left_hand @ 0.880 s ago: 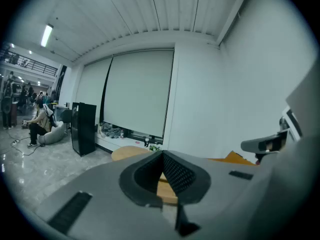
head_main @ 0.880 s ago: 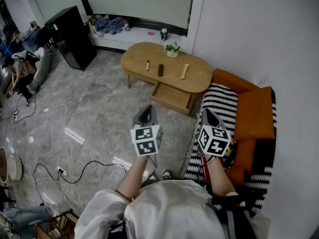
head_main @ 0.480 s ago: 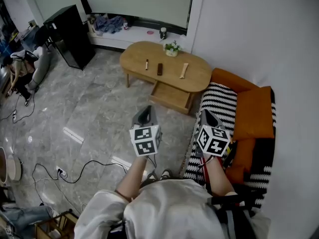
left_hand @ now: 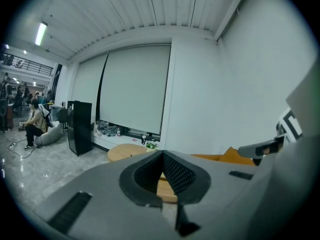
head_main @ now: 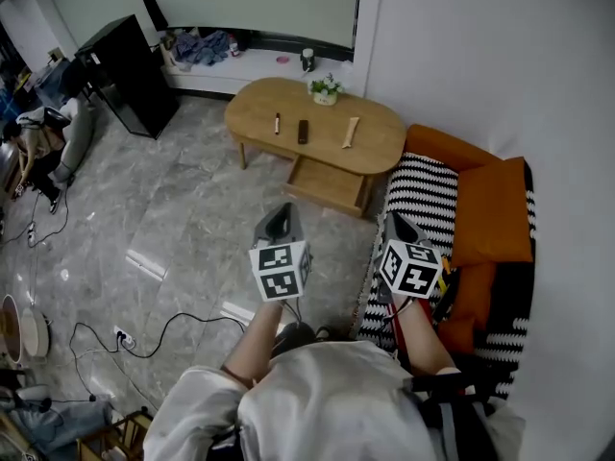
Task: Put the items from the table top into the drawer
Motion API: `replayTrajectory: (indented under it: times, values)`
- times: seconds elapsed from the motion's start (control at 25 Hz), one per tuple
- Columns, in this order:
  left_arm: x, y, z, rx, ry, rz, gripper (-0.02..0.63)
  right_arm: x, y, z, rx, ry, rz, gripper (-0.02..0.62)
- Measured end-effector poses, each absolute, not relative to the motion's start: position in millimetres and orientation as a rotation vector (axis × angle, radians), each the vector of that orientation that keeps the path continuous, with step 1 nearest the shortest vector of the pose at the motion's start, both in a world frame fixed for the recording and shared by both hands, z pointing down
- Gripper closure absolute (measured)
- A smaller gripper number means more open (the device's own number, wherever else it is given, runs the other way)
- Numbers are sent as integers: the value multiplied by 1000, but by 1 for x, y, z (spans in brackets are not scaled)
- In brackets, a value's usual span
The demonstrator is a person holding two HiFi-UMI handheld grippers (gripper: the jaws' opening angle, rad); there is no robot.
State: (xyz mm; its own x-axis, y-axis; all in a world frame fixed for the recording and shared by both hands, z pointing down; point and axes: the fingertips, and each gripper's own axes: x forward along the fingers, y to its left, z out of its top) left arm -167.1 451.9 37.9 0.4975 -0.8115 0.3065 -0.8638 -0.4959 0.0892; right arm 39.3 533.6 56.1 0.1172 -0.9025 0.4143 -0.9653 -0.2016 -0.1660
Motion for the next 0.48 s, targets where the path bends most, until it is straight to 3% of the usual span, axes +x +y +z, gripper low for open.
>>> replayTrajectory:
  times: [0.48]
  values:
    - [-128,381,52,2565,-1344,336,600,70,478,78,2309,-1810,733,603]
